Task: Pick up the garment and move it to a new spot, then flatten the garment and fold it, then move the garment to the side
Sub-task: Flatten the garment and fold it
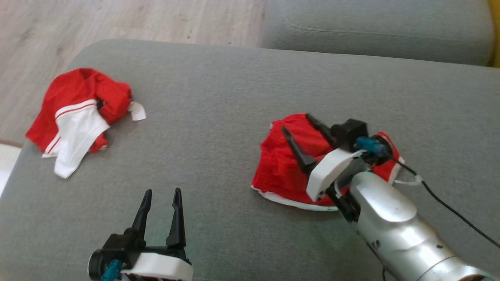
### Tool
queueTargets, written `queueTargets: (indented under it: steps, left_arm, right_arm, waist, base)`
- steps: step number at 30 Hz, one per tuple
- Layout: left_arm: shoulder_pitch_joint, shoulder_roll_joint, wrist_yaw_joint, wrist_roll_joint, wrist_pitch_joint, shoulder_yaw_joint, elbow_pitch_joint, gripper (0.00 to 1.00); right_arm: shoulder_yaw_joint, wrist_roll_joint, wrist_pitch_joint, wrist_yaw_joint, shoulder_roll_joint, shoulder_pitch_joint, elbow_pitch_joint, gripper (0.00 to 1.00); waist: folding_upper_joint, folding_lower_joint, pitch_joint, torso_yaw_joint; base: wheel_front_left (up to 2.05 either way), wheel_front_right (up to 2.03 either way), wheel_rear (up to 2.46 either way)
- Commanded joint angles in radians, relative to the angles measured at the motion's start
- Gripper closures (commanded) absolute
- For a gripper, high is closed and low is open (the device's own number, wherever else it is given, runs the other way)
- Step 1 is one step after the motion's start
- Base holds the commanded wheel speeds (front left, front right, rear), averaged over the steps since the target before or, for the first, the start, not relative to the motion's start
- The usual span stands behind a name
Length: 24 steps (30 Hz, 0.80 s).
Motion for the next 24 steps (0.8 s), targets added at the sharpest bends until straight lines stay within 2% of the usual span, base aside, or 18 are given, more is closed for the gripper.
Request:
queueTargets:
  steps: [1,7,8,11,12,17,24]
  left_arm:
    - [-0.029,-0.002,0.004,0.003,-0.01,0.034,-0.035,0.0]
    - [-0.025,-0.002,-0.008,0.005,-0.01,0.034,-0.041,0.0]
    - [-0.025,-0.002,-0.016,0.003,-0.01,0.031,-0.046,0.0]
    - [-0.026,-0.002,-0.019,0.002,-0.01,0.032,-0.045,0.0]
    - [-0.026,-0.002,-0.019,0.002,-0.01,0.032,-0.045,0.0]
    - [-0.017,-0.002,-0.028,-0.008,-0.01,0.035,-0.041,0.0]
    - [0.025,-0.002,-0.024,-0.02,-0.01,0.053,-0.053,0.0]
  right_arm:
    - [-0.018,-0.003,-0.023,0.008,0.014,-0.032,-0.029,0.0]
    - [-0.19,-0.069,-0.05,0.008,-0.038,0.061,-0.095,0.0]
    - [-0.273,-0.112,-0.051,0.008,-0.053,0.117,-0.156,0.0]
    - [-0.399,-0.192,-0.051,0.008,-0.057,0.227,-0.268,0.0]
    - [-0.399,-0.192,-0.051,0.008,-0.057,0.227,-0.268,0.0]
    - [-0.542,-0.303,-0.051,0.008,-0.025,0.404,-0.421,0.0]
    - [-0.618,-0.364,-0.051,0.008,0.009,0.56,-0.543,0.0]
  waist:
    - [0.0,0.0,-0.008,-0.025]
    - [0.0,0.0,-0.029,-0.086]
    - [0.0,0.0,-0.033,-0.104]
    - [0.0,0.0,-0.038,-0.128]
    - [0.0,0.0,-0.038,-0.128]
    - [0.0,0.0,-0.05,-0.156]
    - [0.0,0.0,-0.061,-0.171]
  base:
    - [0.0,0.0,0.0]
    - [0.0,0.0,0.0]
    - [0.0,0.0,0.0]
    - [0.0,0.0,0.0]
    - [0.0,0.0,0.0]
    - [0.0,0.0,0.0]
    - [0.0,0.0,0.0]
